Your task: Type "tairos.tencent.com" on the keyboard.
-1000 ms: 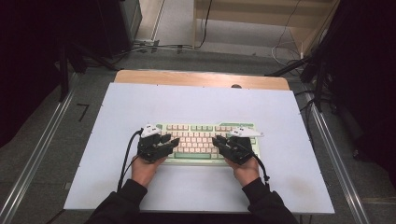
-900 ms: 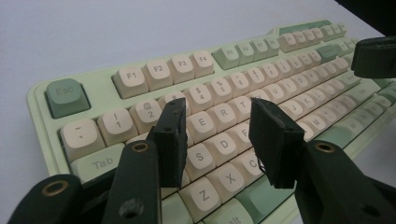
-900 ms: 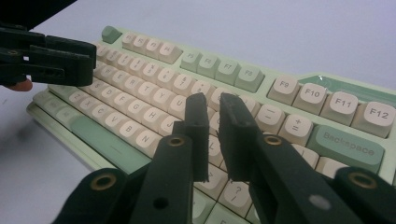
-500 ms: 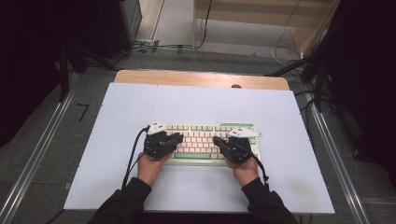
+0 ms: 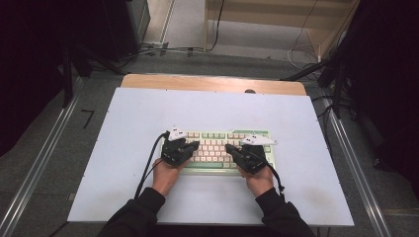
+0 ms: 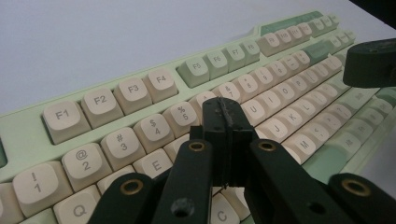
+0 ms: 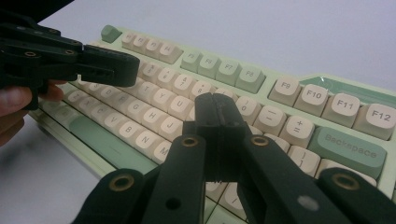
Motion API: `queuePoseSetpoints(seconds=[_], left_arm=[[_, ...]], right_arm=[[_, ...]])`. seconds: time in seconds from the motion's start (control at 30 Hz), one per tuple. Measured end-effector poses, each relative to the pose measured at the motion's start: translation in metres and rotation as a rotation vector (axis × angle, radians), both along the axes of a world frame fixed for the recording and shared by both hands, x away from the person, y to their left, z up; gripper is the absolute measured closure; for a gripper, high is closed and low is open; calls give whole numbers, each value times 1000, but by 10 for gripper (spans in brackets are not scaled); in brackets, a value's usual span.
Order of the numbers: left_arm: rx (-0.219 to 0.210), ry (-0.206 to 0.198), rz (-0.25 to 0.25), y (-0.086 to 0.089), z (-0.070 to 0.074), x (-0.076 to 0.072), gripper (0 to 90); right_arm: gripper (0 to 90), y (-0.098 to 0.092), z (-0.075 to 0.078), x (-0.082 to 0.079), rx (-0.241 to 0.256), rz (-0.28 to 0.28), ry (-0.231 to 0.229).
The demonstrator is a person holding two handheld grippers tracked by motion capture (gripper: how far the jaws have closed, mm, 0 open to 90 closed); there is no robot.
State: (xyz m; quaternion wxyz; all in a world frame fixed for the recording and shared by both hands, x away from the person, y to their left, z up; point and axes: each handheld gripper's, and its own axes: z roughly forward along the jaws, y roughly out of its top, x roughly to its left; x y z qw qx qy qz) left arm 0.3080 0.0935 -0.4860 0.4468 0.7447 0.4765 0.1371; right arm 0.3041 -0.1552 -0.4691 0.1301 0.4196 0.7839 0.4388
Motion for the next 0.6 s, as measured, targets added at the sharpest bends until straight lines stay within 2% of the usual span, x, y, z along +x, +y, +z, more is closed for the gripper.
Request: queuePoseSetpoints(seconds=[0.6], left_arm=[[32,10,5,-8,-6,6,900]], right_arm=[[873,-1,0,1,5,-1,0]])
